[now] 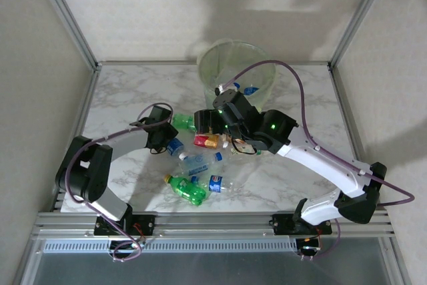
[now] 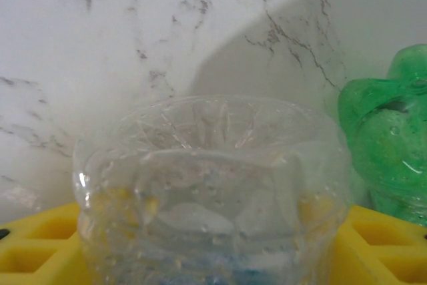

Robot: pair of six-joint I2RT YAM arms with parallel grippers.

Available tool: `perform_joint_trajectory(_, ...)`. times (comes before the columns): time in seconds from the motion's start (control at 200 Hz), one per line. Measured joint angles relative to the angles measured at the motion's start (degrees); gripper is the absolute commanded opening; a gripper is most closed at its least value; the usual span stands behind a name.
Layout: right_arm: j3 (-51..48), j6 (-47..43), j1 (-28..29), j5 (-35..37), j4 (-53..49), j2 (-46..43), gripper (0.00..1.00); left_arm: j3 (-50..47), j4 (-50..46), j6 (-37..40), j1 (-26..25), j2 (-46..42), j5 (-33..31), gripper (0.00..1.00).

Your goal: Put the plastic bottles in the bin

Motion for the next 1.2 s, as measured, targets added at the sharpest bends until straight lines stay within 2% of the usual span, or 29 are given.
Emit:
perform_joint_trajectory(0.175, 0.0, 1.1, 0.0, 1.9, 0.0, -1.9, 0.85, 0.4, -3.0, 0.2, 0.2, -2.5, -0.1, 0.58)
perform_joint_trajectory(0.295, 0.0, 2.9, 0.0, 3.6, -0.7, -4.5, 0.84, 5.1, -7.6, 0.9, 0.2, -5.5, 0.0, 0.57)
perform_joint_trajectory(0.446, 0.0, 6.8, -0.3, 7.6, -3.4, -9.6, 0.84, 21.5, -13.5, 2.3, 0.2, -8.8, -0.2, 0.55)
perform_joint_trajectory(0.671, 0.6, 9.0, -2.1, 11.2, -5.4, -15.1, 0.84, 52.0, -18.7, 3.2, -1.4, -6.8, -0.7, 0.55)
perform_joint_trajectory(0.811, 1.7, 8.1, -4.7, 11.1, -5.6, -14.4, 0.84, 67.9, -21.0, 3.3, -6.3, 1.2, -1.0, 0.55)
perform_joint_trajectory(1.016, 1.7, 4.4, -10.9, 7.4, -5.4, -15.0, 0.84, 93.5, -28.9, 4.3, -12.6, 23.3, -2.1, 0.55)
perform_joint_trajectory(1.142, 1.7, 1.8, -13.7, 4.8, -5.1, -15.2, 0.84, 96.9, -32.9, 3.8, -14.5, 30.0, -3.6, 0.55)
perform_joint_trajectory(1.202, 1.7, 0.5, -15.0, 3.5, -5.1, -15.6, 0.85, 96.4, -34.6, 3.5, -15.3, 31.2, -4.5, 0.6)
